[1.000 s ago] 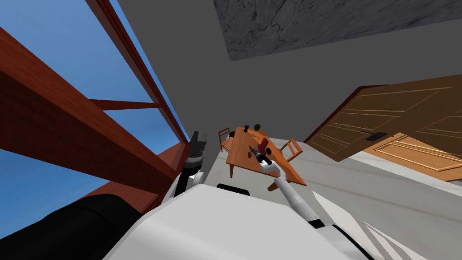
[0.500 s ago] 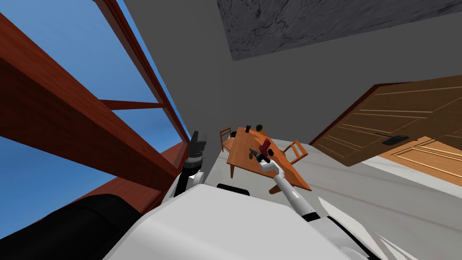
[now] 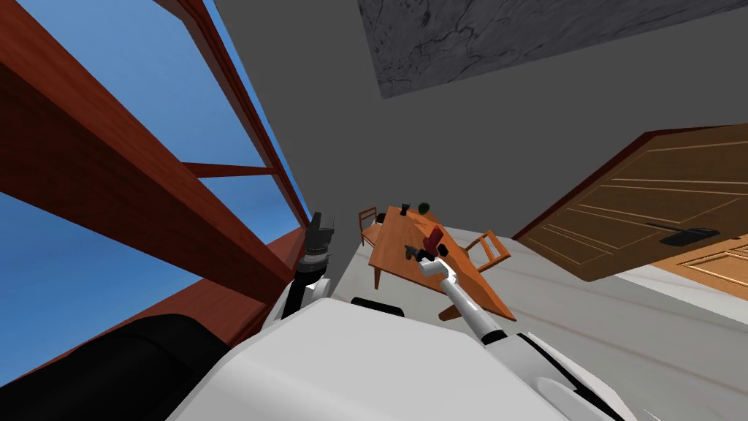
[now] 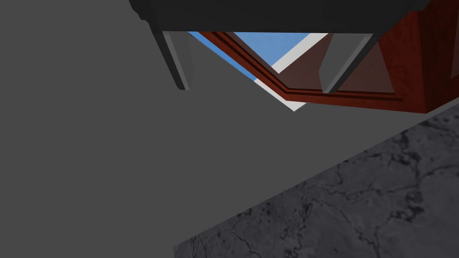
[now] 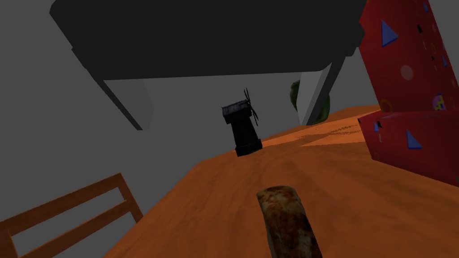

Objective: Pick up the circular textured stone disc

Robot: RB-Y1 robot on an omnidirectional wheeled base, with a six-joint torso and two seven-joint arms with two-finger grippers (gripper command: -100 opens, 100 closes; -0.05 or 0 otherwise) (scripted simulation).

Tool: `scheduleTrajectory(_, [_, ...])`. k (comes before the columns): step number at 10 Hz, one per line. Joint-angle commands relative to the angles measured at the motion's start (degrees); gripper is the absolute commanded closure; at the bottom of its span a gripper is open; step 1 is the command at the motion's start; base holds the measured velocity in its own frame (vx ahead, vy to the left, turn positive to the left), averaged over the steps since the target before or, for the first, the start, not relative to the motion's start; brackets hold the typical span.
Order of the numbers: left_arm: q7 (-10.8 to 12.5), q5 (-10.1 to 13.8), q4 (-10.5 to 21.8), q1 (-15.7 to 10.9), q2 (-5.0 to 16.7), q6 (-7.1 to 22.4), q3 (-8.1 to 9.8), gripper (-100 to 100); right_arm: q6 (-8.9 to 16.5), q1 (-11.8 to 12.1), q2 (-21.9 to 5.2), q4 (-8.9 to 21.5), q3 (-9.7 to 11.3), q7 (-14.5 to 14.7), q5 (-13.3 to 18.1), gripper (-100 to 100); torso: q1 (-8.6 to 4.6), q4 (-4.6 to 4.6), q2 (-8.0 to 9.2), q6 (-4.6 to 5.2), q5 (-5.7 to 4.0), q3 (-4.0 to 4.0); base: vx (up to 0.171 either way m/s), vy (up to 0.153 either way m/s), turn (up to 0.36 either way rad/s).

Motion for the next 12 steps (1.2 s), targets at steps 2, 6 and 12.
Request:
scheduleTrajectory(2, [0.00,0.00,0.00,0.00,0.00,0.00,0.00,0,1.95,-1.03,-0.39,2.65,0.77,1.55,-0.96,-100,0.03,0.01,0.01,-0.02,0.01,0.01,0.013,-0.006,0.050])
scheduleTrajectory(6, [0.00,0.00,0.00,0.00,0.00,0.00,0.00,0,4.76,-2.95,-0.43,6.79,1.96,3.90,-2.25,-100,0.04,0.00,-0.01,-0.03,0.01,0.00,0.011,-0.005,0.059])
scheduleTrajectory(12, [0.00,0.00,0.00,0.00,0.00,0.00,0.00,0,10.46,-6.67,-0.02,15.10,4.42,8.80,-5.04,-100,0.04,0.00,0.00,-0.01,0.01,0.00,0.017,-0.006,0.068])
